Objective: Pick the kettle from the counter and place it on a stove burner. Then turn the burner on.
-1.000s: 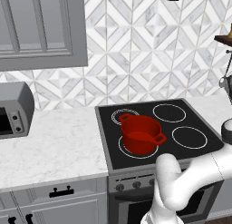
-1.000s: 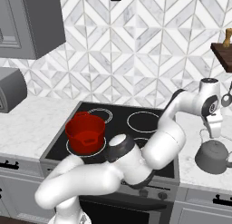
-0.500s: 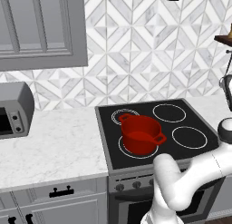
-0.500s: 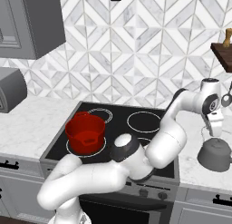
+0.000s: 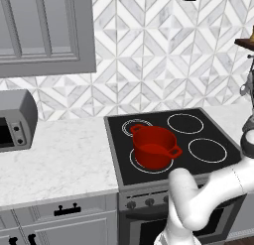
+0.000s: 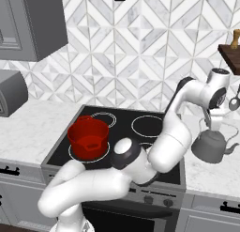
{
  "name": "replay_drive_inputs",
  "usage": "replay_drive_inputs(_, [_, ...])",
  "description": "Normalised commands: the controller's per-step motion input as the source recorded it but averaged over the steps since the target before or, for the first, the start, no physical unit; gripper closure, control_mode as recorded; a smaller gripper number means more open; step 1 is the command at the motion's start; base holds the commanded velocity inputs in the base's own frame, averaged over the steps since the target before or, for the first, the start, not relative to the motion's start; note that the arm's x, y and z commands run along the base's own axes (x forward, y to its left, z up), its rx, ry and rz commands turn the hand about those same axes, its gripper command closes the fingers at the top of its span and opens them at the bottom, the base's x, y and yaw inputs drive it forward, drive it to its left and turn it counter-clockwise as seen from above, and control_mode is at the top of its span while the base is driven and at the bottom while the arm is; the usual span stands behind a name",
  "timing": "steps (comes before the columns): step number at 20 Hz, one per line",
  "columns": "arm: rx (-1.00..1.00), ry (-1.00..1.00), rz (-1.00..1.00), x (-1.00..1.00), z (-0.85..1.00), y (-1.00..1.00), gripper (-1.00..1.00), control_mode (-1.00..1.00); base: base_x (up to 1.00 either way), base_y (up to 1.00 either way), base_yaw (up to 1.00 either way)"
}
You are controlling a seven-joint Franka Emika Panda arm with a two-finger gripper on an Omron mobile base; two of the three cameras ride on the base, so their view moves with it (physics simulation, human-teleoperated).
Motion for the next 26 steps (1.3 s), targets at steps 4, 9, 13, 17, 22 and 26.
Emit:
replay_drive_inputs(4, [0.14,-0.34,0.0,-0.22,0.0,1.0,1.0,-1.0,0.0,0.0,0.0])
replay_drive_inputs(9, [0.04,-0.33,0.0,-0.18,0.04,1.0,1.0,-1.0,0.0,0.0,0.0])
replay_drive_inputs(13, [-0.28,-0.28,-0.01,0.0,0.0,1.0,1.0,-1.0,0.0,0.0,0.0])
replay_drive_inputs(17, [-0.4,-0.15,-0.01,0.0,-0.01,1.0,1.0,-1.0,0.0,0.0,0.0])
replay_drive_inputs(22, [-0.14,0.07,0.01,0.02,-0.17,0.86,1.0,-1.0,0.0,0.0,0.0])
replay_drive_inputs(26, [0.03,0.05,0.01,0.01,-0.02,0.21,1.0,-1.0,0.0,0.0,0.0])
